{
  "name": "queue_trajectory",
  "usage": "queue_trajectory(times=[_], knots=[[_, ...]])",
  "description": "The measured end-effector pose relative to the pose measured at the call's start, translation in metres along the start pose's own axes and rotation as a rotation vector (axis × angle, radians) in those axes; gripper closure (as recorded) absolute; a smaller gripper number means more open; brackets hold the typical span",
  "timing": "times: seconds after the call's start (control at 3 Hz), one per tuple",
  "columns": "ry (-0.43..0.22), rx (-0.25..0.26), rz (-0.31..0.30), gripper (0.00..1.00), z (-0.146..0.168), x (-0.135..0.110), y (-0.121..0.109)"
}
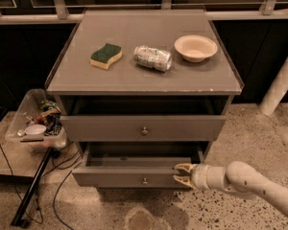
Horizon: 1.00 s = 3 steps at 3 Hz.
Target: Open middle drawer
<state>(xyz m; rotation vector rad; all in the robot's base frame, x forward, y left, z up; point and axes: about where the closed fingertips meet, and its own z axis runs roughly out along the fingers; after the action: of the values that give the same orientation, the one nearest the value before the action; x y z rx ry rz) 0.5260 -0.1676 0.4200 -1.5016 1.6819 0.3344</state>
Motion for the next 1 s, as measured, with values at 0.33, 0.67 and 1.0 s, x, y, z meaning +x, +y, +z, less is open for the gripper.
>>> queue_trajectory(times=[0.33,0.67,1.0], knots=[[0.000,0.000,0.000,0.13,0.0000,-0.0001,0.0000],[0.000,0.000,0.000,0.18,0.0001,-0.0001,0.0000],[0.000,0.000,0.000,0.16,0.0001,-0.0001,0.0000]])
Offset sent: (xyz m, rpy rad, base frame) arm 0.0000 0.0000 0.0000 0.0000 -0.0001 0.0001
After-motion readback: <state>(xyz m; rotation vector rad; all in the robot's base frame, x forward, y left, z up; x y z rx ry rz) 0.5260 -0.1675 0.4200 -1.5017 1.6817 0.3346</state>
